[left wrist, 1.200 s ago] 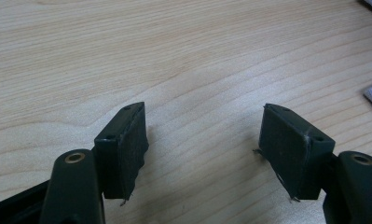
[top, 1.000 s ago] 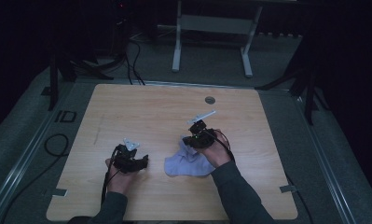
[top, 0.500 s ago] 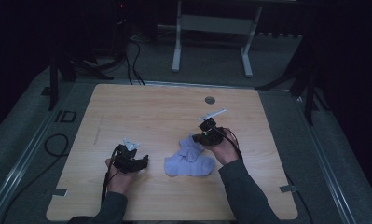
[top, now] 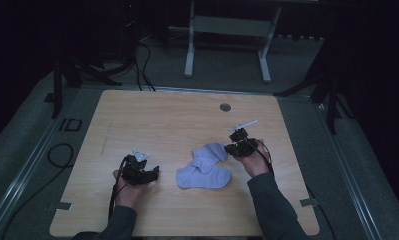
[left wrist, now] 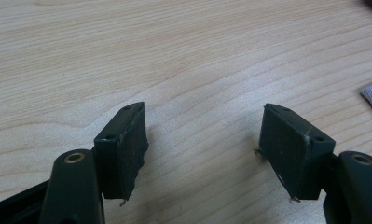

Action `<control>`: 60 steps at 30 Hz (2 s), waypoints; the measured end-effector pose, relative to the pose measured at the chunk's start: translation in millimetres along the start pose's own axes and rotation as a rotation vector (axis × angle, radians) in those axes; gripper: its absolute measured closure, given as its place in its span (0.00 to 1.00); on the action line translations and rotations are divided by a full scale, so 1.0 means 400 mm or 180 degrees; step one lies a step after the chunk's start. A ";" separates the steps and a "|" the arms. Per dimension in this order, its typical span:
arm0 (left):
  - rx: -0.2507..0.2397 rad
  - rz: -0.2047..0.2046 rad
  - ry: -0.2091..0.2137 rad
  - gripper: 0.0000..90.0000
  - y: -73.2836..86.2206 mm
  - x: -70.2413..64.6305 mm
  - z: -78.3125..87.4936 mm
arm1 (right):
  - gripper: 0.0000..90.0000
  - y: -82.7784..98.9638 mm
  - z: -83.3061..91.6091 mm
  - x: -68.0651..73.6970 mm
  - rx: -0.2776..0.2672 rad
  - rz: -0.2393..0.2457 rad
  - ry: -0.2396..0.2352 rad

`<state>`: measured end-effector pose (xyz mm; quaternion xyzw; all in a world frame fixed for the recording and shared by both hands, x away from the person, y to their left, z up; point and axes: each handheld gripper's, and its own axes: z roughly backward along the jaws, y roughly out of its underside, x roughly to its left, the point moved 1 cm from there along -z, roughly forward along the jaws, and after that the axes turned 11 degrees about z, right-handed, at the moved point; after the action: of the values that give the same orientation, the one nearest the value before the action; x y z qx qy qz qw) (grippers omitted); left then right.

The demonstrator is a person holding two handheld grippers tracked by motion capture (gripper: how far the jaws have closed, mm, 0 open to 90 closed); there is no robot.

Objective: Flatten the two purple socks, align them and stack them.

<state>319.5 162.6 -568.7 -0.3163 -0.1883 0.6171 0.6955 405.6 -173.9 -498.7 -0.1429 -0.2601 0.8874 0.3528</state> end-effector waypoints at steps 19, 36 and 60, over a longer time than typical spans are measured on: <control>-0.0004 -0.0003 -0.0004 0.36 0.000 -0.001 0.000 | 0.72 -0.023 -0.041 0.192 -0.0166 0.1003 -0.0352; 0.0001 -0.0014 -0.0004 0.36 0.000 -0.001 0.000 | 0.97 -0.083 -0.105 0.204 0.0078 0.0772 -0.0142; 0.0005 -0.0014 0.0004 0.35 0.000 -0.002 0.000 | 0.97 -0.084 -0.161 -0.027 0.0164 0.0175 0.0337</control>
<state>319.3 161.6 -568.7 -0.3157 -0.1881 0.6155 0.6972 459.9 -137.6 -532.2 -0.1876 -0.2141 0.8944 0.3451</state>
